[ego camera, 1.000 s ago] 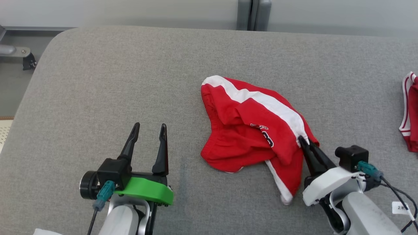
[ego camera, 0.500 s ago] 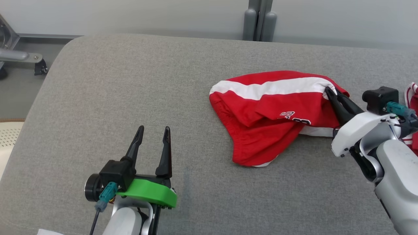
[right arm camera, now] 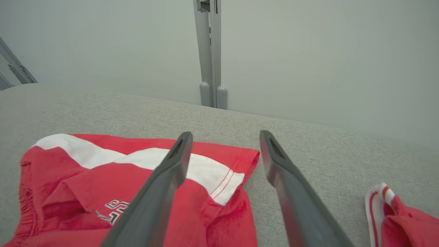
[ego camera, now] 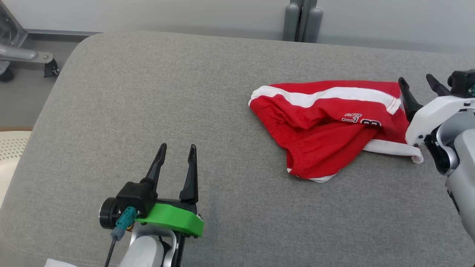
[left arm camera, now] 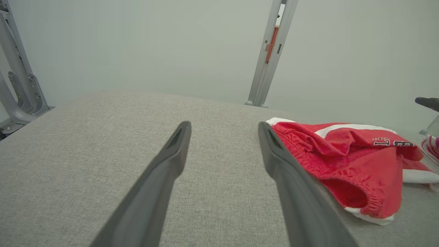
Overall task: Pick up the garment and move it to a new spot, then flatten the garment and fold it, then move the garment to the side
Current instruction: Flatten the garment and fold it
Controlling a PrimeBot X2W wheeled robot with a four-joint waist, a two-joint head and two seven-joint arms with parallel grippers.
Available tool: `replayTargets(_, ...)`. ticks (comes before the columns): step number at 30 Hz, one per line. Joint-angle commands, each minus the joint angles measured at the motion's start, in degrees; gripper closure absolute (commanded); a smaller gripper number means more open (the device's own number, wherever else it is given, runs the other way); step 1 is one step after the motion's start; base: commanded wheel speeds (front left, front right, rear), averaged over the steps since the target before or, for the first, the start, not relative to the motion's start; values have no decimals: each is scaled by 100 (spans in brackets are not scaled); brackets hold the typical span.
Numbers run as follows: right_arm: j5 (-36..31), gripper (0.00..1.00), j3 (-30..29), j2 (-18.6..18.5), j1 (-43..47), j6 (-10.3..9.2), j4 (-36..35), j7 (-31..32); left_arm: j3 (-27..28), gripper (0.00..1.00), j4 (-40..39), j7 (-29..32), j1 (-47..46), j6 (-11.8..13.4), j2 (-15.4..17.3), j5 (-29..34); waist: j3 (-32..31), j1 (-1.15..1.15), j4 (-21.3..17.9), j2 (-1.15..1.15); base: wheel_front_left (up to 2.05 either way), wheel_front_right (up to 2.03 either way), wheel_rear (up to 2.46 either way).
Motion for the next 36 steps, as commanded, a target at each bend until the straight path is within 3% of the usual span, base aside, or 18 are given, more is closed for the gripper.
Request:
replayTargets(1, -67, 0, -11, 117, -75, -8, 149, -95, -19, 0, 6, -12, -60, 22, 9, -7, -19, 0, -27, 0, 0, 0, 0)
replayTargets(8, -76, 0, 115, 209, 205, -9, 257, -732, 6, 0, 5, -11, 35, -14, 10, 55, -183, 0, -231, 0, 0, 0, 0)
replayTargets(15, 59, 0, -14, 235, 1085, -9, -583, -1157, 62, 0, -194, -11, 176, -132, 10, 19, -331, 0, -559, 0, 0, 0, 0)
replayTargets(25, -406, 0, -960, 875, 2791, -8, -2292, -1198, 8, 0, -355, -5, 321, -268, 11, -107, -357, 0, -950, 0, 0, 0, 0)
replayTargets(36, -718, 0, -1167, 1193, 3007, -8, -2583, -1200, -141, 0, -57, -6, 195, -423, 12, 80, -161, 0, -1179, 0, 0, 0, 0)
